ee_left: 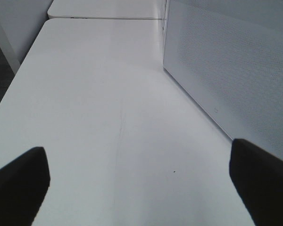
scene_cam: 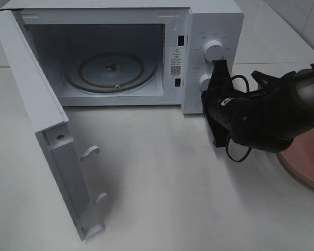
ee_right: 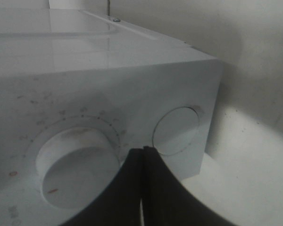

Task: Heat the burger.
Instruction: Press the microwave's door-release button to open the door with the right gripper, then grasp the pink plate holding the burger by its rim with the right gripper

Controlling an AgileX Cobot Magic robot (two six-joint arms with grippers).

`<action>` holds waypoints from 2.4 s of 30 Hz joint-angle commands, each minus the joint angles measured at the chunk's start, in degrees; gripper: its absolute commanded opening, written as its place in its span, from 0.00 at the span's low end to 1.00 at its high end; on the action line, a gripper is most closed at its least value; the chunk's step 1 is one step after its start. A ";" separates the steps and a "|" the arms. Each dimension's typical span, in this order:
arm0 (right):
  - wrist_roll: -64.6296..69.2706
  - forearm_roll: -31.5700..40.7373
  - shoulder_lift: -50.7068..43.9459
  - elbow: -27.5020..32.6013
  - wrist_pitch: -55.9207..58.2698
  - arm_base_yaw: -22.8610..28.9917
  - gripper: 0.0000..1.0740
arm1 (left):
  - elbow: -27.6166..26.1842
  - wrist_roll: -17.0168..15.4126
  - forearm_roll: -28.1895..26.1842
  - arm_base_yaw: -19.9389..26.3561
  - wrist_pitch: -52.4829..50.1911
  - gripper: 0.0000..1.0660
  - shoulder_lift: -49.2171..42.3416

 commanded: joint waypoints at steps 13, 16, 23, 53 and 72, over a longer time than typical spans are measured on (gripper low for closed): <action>-8.42 -4.98 -11.34 6.82 12.66 0.17 0.01 | 0.17 -0.23 -0.06 -0.23 -0.69 0.92 -1.20; -12.09 -6.30 -12.61 6.93 15.99 0.17 0.01 | 0.17 -0.23 -0.06 -0.23 -0.69 0.92 -1.20; -21.54 -7.28 -15.70 6.93 23.72 0.00 0.01 | 0.17 -0.23 -0.06 -0.23 -0.69 0.92 -1.20; -51.51 -29.56 -24.81 6.88 62.22 0.00 0.08 | 0.17 -0.23 -0.06 -0.23 -0.69 0.92 -1.20; -58.04 -40.57 -29.62 2.81 83.02 -9.17 0.34 | 0.17 -0.23 -0.06 -0.23 -0.69 0.92 -1.20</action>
